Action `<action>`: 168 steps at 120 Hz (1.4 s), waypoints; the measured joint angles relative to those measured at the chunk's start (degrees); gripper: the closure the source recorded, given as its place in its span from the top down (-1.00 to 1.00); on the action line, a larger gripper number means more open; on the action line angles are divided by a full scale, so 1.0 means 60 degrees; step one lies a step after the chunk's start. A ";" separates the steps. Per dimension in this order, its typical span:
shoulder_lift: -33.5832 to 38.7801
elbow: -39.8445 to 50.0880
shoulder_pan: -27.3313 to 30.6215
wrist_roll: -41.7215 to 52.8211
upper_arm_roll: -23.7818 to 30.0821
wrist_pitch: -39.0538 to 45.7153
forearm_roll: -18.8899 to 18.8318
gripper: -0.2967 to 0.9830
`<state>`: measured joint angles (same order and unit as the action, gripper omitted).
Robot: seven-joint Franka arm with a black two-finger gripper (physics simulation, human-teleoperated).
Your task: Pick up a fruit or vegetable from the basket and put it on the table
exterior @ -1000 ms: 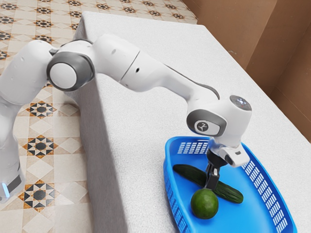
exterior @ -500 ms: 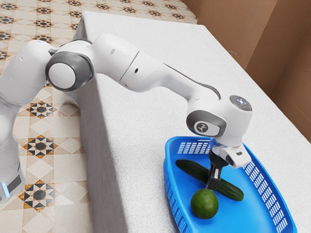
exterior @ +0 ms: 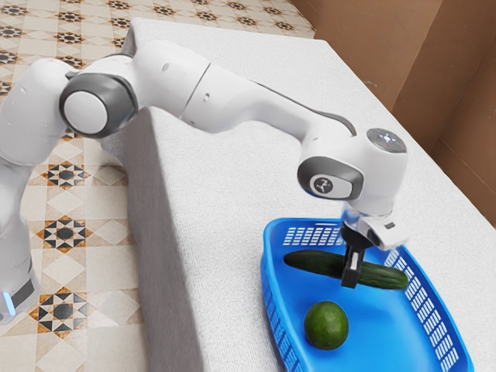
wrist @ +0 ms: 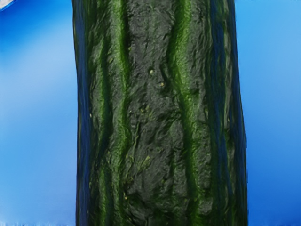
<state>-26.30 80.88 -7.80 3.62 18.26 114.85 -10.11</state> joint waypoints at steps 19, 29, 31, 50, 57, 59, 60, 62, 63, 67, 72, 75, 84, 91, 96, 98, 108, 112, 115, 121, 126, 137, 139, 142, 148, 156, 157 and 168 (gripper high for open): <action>0.0076 -0.0128 0.0004 -0.0002 -0.0010 -0.0005 -0.0049 -0.22; 0.0071 -0.0300 -0.0001 -0.0004 -0.0006 0.0011 -0.0073 -0.22; 0.0069 -0.0330 -0.0002 -0.0004 -0.0003 0.0016 -0.0076 -0.21; 0.0073 -0.0588 -0.0003 -0.0003 0.0012 0.0143 -0.0155 -0.22; 0.0160 -0.0654 -0.0002 -0.0003 0.0016 0.0181 -0.0194 -0.22; 0.0200 -0.0663 -0.0002 -0.0003 0.0017 0.0188 -0.0202 -0.22; 0.0221 -0.0667 -0.0002 -0.0003 0.0017 0.0191 -0.0206 -0.22; 0.0267 -0.0672 -0.0002 -0.0003 0.0017 0.0194 -0.0213 -0.22; 0.0296 -0.0674 -0.0002 -0.0003 0.0017 0.0196 -0.0216 -0.22; 0.0408 -0.0680 -0.0002 -0.0003 0.0018 0.0197 -0.0227 -0.22; 0.0578 -0.0685 -0.0002 -0.0003 0.0018 0.0186 -0.0236 -0.22; 0.0705 -0.0685 -0.0001 -0.0004 0.0018 0.0160 -0.0242 -0.23; 0.1121 -0.0688 0.0021 -0.0004 0.0001 -0.0020 -0.0257 -0.24; 0.1440 -0.0688 0.0066 -0.0004 -0.0124 -0.0287 -0.0265 -0.24; 0.1617 -0.0695 0.0119 -0.0002 -0.0336 -0.0529 -0.0267 -0.23; 0.1673 -0.0693 0.0135 -0.0002 -0.0427 -0.0628 -0.0267 -0.23; 0.1882 -0.0691 0.0162 0.0005 -0.1018 -0.1185 -0.0250 -0.23; 0.1953 -0.0690 0.0174 0.0009 -0.1262 -0.1421 -0.0232 -0.24; 0.2008 -0.0682 0.0223 0.0014 -0.1409 -0.1599 -0.0216 -0.24; 0.2071 -0.0643 0.0456 0.0026 -0.1566 -0.1949 -0.0174 -0.23; 0.2104 -0.0591 0.0742 0.0041 -0.1620 -0.2249 -0.0114 -0.24; 0.2153 -0.0477 0.1224 0.0081 -0.1657 -0.2895 -0.0035 -0.24; 0.2157 -0.0444 0.1316 0.0091 -0.1656 -0.2990 -0.0025 -0.24; 0.2165 -0.0367 0.1460 0.0106 -0.1654 -0.3117 -0.0011 -0.24; 0.2166 -0.0189 0.1729 0.0154 -0.1637 -0.3319 0.0043 -0.23; 0.2163 0.0004 0.2087 0.0226 -0.1625 -0.3509 0.0143 -0.24; 0.2161 0.0018 0.2136 0.0236 -0.1620 -0.3529 0.0155 -0.24; 0.2152 0.0185 0.2520 0.0363 -0.1595 -0.3695 0.0327 -0.24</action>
<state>-13.39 81.99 7.32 5.79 8.69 92.67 -8.15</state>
